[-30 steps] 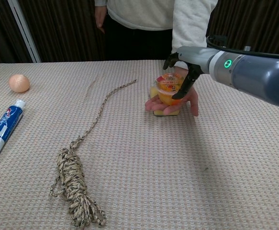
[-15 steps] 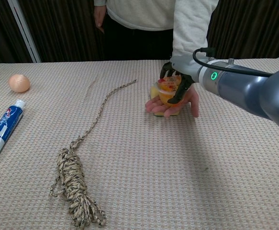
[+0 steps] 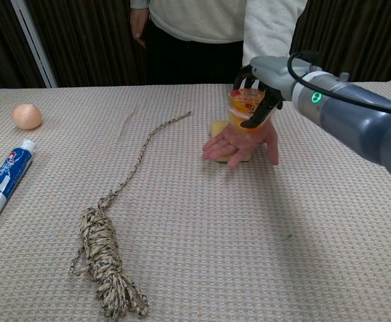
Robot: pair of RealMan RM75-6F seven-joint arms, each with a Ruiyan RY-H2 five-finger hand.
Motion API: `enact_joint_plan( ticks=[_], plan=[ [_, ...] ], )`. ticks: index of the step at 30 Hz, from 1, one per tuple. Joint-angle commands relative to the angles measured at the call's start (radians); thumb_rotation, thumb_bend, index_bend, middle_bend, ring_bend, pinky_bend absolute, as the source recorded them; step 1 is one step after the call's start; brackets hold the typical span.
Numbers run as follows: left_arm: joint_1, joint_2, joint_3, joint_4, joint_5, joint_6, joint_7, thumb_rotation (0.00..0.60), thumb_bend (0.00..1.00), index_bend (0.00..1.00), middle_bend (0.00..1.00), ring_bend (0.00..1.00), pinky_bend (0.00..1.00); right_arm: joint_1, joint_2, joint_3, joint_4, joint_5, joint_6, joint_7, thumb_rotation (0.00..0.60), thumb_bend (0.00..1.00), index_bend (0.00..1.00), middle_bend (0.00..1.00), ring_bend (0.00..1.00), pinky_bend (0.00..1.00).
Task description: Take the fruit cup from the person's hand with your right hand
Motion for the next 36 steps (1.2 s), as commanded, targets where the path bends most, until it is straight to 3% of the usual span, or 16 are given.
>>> enact_joint_plan(
  ticks=[1,11,19,21,23,25,32,36],
  plan=[
    [0.0,0.0,0.0,0.0,0.0,0.0,0.002,0.6,0.38,0.26,0.0,0.0,0.0,-0.043,0.074,-0.018,-0.091,-0.05,0.042,0.002,0.6,0.23,0.61,0.56,0.51,0.58],
    [0.002,-0.002,-0.001,-0.006,-0.003,0.002,0.019,0.6,0.38,0.26,0.0,0.0,0.0,-0.25,0.362,-0.122,-0.368,-0.166,0.169,0.077,0.6,0.23,0.61,0.56,0.5,0.58],
    [0.006,-0.004,-0.003,-0.013,-0.009,0.004,0.036,0.6,0.38,0.26,0.0,0.0,0.0,-0.392,0.45,-0.209,-0.378,-0.167,0.181,0.174,0.6,0.23,0.59,0.53,0.47,0.57],
    [0.006,-0.005,-0.004,-0.014,-0.011,0.004,0.04,0.6,0.37,0.26,0.0,0.0,0.0,-0.413,0.454,-0.227,-0.361,-0.166,0.165,0.191,0.6,0.22,0.57,0.46,0.4,0.48],
    [0.007,-0.005,-0.005,-0.015,-0.013,0.004,0.042,0.6,0.37,0.26,0.0,0.0,0.0,-0.426,0.455,-0.243,-0.347,-0.17,0.145,0.202,0.6,0.19,0.45,0.28,0.17,0.21],
    [0.007,-0.005,-0.005,-0.017,-0.013,0.004,0.042,0.6,0.37,0.26,0.0,0.0,0.0,-0.431,0.459,-0.26,-0.342,-0.168,0.113,0.207,0.6,0.17,0.34,0.17,0.04,0.09],
    [0.008,-0.006,-0.006,-0.016,-0.015,0.005,0.043,0.6,0.37,0.26,0.0,0.0,0.0,-0.436,0.45,-0.262,-0.333,-0.158,0.068,0.203,0.6,0.12,0.17,0.02,0.0,0.0],
    [0.008,-0.006,-0.007,-0.016,-0.014,0.006,0.037,0.6,0.38,0.26,0.0,0.0,0.0,-0.442,0.443,-0.254,-0.33,-0.185,0.086,0.201,0.6,0.1,0.13,0.0,0.0,0.0]
  ],
)
